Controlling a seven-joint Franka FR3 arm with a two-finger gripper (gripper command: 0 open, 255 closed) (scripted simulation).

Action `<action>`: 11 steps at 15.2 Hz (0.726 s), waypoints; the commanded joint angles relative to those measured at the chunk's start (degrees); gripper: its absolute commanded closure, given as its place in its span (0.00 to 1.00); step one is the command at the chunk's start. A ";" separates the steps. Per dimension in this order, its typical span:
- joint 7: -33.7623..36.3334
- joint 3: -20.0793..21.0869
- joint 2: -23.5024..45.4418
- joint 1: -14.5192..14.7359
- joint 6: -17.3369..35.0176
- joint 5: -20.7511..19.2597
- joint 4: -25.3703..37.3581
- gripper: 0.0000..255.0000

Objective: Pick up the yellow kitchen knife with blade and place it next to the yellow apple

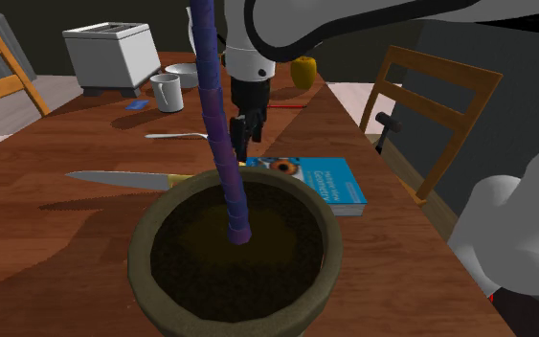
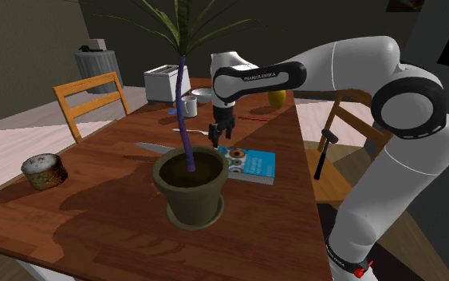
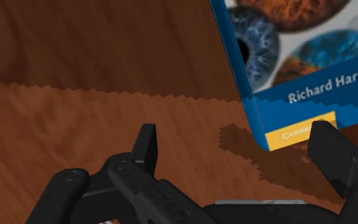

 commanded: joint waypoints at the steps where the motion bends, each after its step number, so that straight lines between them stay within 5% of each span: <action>1: -0.12 1.35 3.03 1.09 0.73 -0.64 3.48 0.00; 11: -1.39 6.91 16.37 6.85 2.65 -6.04 19.89 0.00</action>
